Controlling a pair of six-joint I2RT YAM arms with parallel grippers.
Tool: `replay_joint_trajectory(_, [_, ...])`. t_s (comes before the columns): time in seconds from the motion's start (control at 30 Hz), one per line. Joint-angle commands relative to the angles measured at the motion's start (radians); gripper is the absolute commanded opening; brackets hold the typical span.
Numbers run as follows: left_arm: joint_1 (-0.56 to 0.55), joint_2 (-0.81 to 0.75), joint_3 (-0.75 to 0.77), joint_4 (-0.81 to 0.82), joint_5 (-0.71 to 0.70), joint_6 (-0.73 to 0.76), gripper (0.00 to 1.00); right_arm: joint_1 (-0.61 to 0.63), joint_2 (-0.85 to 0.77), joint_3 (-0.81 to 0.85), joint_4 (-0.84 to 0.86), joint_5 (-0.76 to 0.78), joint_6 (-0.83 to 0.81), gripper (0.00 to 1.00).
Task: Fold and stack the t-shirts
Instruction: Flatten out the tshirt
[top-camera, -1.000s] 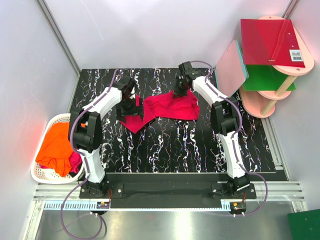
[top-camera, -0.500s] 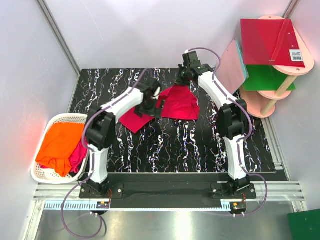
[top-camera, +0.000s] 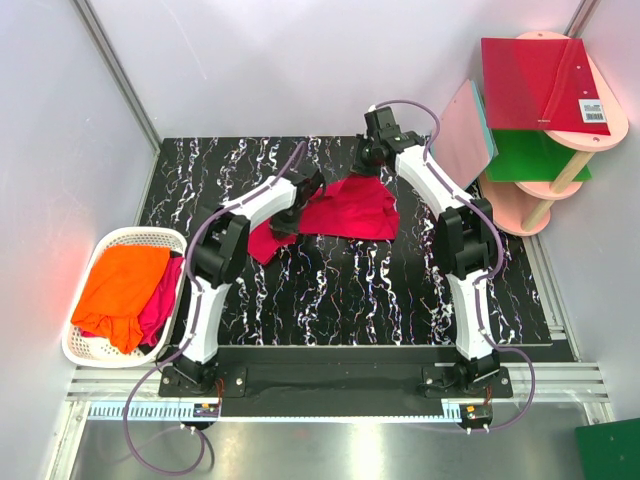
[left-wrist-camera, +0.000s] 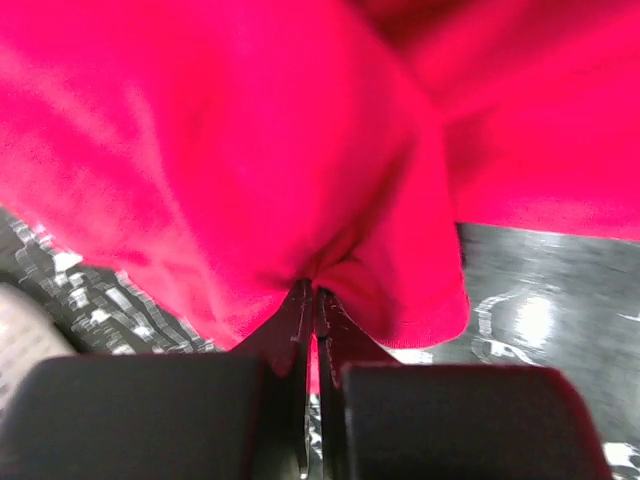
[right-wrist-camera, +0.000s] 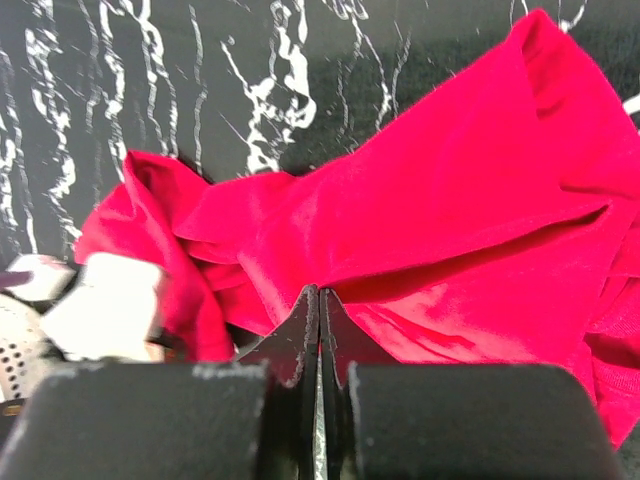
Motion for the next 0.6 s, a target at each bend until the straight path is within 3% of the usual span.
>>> replay_joint_trajectory(0.0, [0.018, -0.095, 0.009, -0.03, -0.142, -0.053, 0.0, 0.005, -0.064, -0.031, 0.024, 0.01, -0.023, 0.0])
replay_joint_trajectory(0.33, [0.238, -0.375, -0.042, -0.021, -0.163, -0.162, 0.0, -0.001, -0.135, -0.143, 0.05, 0.069, -0.062, 0.0])
replay_joint_trajectory(0.57, [0.39, -0.271, 0.039, -0.053, -0.122, -0.167, 0.0, -0.021, -0.141, -0.141, 0.067, 0.086, -0.063, 0.0])
